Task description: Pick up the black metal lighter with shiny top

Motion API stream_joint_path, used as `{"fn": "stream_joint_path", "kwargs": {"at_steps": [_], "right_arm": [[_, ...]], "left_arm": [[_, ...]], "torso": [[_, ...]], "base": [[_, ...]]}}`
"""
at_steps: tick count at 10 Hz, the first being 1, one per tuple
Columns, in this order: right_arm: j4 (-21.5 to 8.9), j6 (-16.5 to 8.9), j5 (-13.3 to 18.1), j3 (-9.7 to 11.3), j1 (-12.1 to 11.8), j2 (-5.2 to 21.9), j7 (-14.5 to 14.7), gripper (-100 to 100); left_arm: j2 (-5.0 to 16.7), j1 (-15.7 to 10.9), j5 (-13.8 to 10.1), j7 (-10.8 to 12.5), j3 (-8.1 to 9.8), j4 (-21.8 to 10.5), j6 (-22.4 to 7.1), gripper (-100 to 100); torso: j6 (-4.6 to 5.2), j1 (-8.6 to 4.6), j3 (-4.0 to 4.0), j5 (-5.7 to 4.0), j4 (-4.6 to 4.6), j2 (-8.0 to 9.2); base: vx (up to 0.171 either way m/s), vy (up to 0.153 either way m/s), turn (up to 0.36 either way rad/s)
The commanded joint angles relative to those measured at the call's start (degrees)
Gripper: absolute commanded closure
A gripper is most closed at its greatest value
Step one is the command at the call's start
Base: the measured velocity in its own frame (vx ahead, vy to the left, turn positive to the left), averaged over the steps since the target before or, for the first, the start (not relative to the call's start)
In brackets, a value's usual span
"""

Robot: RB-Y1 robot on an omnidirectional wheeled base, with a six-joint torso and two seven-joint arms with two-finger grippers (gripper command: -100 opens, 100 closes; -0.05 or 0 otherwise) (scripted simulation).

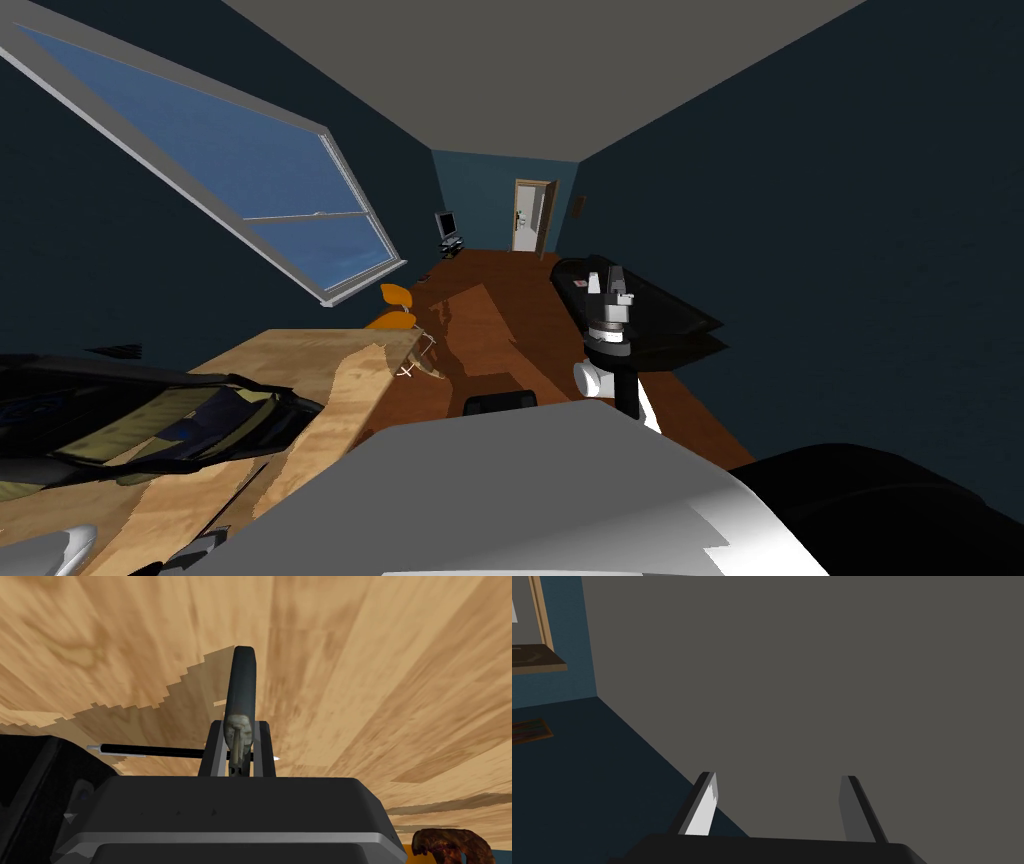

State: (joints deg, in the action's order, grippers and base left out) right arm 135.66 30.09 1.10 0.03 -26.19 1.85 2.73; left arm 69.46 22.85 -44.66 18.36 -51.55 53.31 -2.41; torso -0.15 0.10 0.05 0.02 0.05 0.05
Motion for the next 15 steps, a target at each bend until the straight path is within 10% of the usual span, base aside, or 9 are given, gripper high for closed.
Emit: {"fn": "stream_joint_path", "kwargs": {"at_steps": [1,2,5,11,14,15], "right_arm": [[0.0,0.0,0.0,0.0,0.0,0.0,0.0,0],[0.0,0.0,0.0,0.0,0.0,0.0,0.0,0],[0.0,0.0,0.0,0.0,0.0,0.0,0.0,0],[0.0,0.0,0.0,0.0,0.0,0.0,0.0,0],[0.0,0.0,0.0,0.0,0.0,0.0,0.0,0],[0.0,0.0,0.0,0.0,0.0,0.0,0.0,0]], "left_arm": [[0.0,0.0,0.0,0.0,0.00,0.0,0.0,0],[-1.1,1.6,2.9,1.9,2.87,-0.7,2.4,100],[-1.1,1.6,7.0,1.9,3.82,-0.7,2.4,100],[-3.3,5.0,17.9,5.7,11.50,-2.1,7.0,100],[-3.3,5.0,22.0,5.7,11.50,-2.1,7.0,100],[-4.4,6.7,24.2,7.6,14.26,-2.8,9.4,100]], "torso": [[0.00,0.00,0.00,0.00,0.00,0.00],[0.00,0.00,0.00,0.00,0.00,0.01],[0.08,0.11,-0.22,0.02,-0.05,-0.40],[-0.20,0.22,-0.12,0.01,-0.04,-0.24],[0.09,0.00,-0.02,0.00,0.06,-0.09],[0.04,0.00,0.06,-0.02,0.07,0.06]], "base": [[0.000,0.000,0.000],[0.128,0.070,0.312],[0.095,0.020,0.068],[0.110,0.025,0.188],[0.029,-0.008,-0.025],[0.105,0.044,0.250]]}}
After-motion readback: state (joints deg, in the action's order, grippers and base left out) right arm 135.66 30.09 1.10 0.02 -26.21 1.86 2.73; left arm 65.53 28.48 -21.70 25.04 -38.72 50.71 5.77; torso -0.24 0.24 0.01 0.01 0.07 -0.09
